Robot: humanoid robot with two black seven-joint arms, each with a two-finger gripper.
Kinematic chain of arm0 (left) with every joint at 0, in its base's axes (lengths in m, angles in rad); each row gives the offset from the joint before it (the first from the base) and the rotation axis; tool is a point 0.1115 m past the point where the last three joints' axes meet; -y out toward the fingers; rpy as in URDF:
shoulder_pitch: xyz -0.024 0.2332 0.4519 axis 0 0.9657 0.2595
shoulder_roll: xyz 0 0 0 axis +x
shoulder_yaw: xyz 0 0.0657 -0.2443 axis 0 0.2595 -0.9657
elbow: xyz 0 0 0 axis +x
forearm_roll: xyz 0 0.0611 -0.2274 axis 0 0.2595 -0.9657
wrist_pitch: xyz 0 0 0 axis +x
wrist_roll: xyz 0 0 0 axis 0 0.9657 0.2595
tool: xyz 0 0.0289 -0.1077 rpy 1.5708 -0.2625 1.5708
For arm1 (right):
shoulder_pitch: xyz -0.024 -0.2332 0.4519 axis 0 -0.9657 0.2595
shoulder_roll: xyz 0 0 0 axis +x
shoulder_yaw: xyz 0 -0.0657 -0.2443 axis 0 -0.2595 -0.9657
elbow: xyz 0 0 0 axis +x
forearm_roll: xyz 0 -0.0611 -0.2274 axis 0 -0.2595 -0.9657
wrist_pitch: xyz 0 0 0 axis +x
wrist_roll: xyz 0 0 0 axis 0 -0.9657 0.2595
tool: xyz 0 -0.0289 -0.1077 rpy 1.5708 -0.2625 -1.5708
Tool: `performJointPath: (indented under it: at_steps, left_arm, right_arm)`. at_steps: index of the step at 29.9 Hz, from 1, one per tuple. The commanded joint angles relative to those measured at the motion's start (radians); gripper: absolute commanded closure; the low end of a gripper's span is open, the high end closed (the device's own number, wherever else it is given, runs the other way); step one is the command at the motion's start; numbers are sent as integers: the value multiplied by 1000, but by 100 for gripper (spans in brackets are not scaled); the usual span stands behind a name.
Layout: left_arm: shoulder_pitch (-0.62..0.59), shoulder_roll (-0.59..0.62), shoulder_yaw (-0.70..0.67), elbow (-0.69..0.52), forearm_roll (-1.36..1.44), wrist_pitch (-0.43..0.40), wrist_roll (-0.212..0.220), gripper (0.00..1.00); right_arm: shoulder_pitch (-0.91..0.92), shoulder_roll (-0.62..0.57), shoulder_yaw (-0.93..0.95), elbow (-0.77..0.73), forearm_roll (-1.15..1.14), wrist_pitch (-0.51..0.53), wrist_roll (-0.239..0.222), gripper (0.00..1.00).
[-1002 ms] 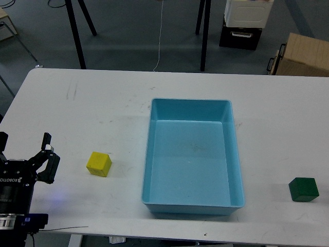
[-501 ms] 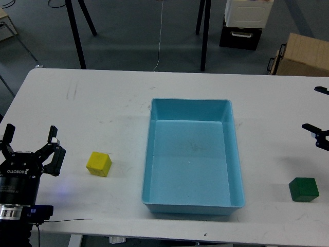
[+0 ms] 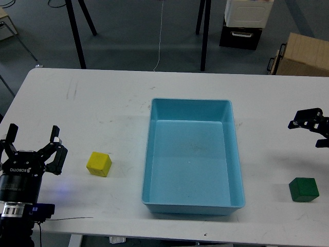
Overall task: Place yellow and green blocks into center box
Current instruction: 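Lower the right gripper onto the dark green cube and grasp it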
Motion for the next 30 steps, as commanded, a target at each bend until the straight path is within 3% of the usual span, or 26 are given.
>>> performJointPath:
  at_steps: [1,8,27,29,30]
  left_arm:
    - [0,0,0,10,4,0,0,0]
    - [0,-1,0,19,6,0,0,0]
    - [-3,-3,0,67,21,0,-2,0]
    - [-3,-5,0,71,26,0,-2,0]
    - [-3,-6,1,73,26,0,-2,0]
  right_arm:
    - [13,0,-69,33,-110,1,0,0]
    - [-53,3,-105,122,-141,1,0,0]
    - [-128,74,-106,113,-185,1,3,3]
    - [-130,77,-106,114,-185,1,1,14]
    - [-130,77,-106,114,-187,1,1,27]
